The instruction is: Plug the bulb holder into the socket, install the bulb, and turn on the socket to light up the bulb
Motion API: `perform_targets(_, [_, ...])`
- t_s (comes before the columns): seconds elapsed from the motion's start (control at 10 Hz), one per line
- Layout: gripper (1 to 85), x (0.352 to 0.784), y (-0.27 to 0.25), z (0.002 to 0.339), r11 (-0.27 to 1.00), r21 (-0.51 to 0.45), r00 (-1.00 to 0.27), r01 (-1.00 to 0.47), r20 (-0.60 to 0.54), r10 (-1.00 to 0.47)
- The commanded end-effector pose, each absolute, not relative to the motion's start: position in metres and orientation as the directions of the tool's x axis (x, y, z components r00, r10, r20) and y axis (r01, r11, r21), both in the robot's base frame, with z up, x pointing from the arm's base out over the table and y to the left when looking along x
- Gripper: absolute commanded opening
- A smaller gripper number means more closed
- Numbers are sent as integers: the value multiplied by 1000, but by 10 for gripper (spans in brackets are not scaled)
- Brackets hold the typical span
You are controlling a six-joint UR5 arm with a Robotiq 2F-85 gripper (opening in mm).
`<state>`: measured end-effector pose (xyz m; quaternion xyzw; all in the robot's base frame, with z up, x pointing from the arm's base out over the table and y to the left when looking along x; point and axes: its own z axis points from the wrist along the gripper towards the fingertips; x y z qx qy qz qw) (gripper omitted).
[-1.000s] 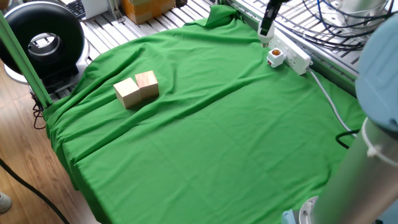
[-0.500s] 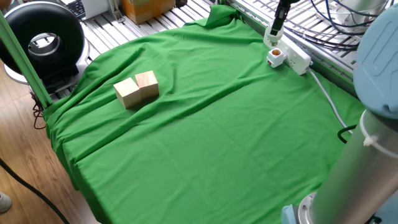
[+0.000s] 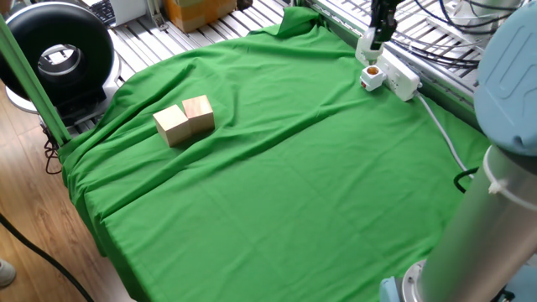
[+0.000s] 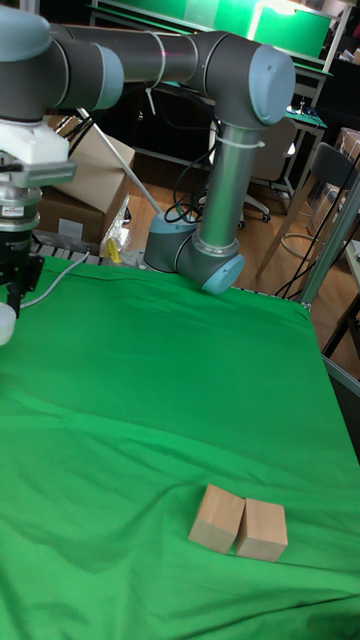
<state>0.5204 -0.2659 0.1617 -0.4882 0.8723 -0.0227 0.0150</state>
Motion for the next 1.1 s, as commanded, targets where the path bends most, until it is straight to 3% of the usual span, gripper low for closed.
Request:
perform_targets(0.0, [10, 533, -281, 171, 245, -109, -248, -963, 21, -968])
perform_targets(0.3, [10, 520, -264, 166, 44, 0, -44, -999, -21, -999])
perform_targets(0.5, [10, 522, -290, 161, -89, 11, 90, -996, 22, -996])
perform_targets(0.7, [10, 541, -274, 154, -108, -36, 109, -993, -29, -994])
perform_targets(1.0, [10, 559, -257, 161, -158, -41, 158, -987, 8, -987])
